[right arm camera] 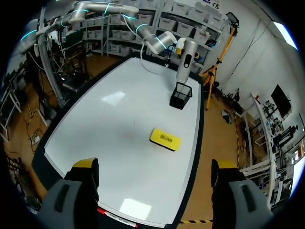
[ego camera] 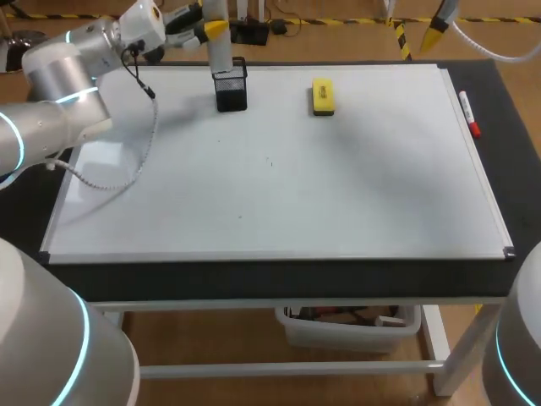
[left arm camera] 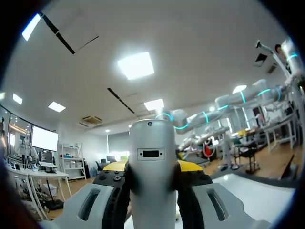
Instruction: Pick up the inspection probe, press it on each red-marked spot on the whiteboard one by one, put down the probe, pick up the eraser, and wipe off all the red marks.
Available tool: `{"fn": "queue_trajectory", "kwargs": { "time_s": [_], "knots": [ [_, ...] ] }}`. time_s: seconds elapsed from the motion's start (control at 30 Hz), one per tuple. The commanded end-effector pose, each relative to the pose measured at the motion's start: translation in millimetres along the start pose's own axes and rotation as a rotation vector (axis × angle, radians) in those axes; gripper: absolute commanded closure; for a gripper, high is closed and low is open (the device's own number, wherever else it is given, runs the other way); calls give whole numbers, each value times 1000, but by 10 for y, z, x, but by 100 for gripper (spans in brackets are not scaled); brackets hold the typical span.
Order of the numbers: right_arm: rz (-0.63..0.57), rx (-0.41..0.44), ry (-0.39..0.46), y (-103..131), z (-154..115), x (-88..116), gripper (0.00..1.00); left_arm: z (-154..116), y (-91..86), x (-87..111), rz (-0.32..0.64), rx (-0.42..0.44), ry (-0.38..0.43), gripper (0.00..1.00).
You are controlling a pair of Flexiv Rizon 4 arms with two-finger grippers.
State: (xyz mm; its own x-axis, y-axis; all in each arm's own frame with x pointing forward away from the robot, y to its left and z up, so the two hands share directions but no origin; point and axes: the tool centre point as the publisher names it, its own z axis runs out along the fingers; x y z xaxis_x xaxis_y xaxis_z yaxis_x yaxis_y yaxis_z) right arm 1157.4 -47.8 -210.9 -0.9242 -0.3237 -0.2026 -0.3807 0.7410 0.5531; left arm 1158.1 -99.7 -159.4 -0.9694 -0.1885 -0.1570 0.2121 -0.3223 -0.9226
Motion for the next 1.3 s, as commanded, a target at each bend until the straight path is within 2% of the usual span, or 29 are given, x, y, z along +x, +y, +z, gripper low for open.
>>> {"fn": "queue_trajectory", "kwargs": {
  "time_s": [0.03, 0.6, 1.3],
  "knots": [
    [-1, 1, 7, -8, -15, -17, 0, 30, 113, -120, -2, 26, 135, 100],
    [-1, 1, 7, -8, -15, -17, 0, 151, 329, -187, -17, -13, 156, 100],
    [-1, 1, 7, -8, -15, -17, 0, 38, 637, -196, -31, -35, 126, 100]
  ]
}}
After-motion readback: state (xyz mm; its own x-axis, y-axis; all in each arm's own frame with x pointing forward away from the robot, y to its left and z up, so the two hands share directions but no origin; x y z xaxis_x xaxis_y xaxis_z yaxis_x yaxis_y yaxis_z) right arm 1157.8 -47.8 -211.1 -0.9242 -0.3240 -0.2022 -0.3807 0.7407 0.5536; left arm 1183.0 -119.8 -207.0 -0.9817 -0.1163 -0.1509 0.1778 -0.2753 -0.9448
